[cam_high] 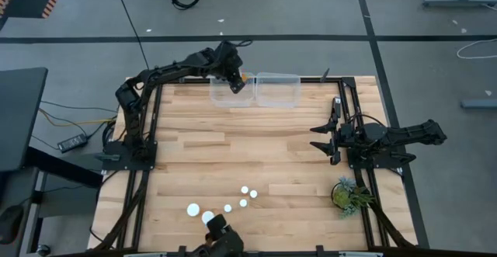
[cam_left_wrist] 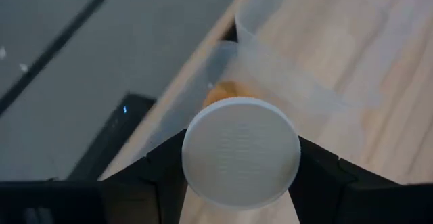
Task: Pick and place medicine bottles into bin by pill shape (circle, oval)
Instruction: Put the large orange pill bottle into the left transparent bin
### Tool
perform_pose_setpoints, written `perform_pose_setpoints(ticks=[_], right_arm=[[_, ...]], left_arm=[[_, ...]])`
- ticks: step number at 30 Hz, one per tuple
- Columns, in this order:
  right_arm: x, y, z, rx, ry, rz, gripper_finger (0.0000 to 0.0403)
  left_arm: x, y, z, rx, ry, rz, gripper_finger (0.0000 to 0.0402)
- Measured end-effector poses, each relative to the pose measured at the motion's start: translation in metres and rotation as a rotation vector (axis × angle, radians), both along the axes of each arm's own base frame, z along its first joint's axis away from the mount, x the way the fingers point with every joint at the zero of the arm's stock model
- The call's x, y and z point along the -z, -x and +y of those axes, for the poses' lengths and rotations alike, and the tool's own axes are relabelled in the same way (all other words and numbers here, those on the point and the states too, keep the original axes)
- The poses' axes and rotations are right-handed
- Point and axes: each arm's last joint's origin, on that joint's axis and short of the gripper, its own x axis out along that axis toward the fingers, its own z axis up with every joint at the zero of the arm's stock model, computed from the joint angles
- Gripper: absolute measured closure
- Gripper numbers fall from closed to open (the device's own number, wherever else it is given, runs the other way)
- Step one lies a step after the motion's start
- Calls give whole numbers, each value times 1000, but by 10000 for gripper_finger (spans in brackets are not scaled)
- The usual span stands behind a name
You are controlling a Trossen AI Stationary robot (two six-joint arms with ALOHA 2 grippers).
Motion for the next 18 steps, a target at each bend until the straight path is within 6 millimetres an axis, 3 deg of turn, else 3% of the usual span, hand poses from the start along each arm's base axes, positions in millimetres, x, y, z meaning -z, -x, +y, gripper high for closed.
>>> perform_pose_setpoints(ticks=[18], right_arm=[[0, 0, 0, 0, 0, 0, 148]], left_arm=[[19, 8, -7, -23, 106, 175, 189]])
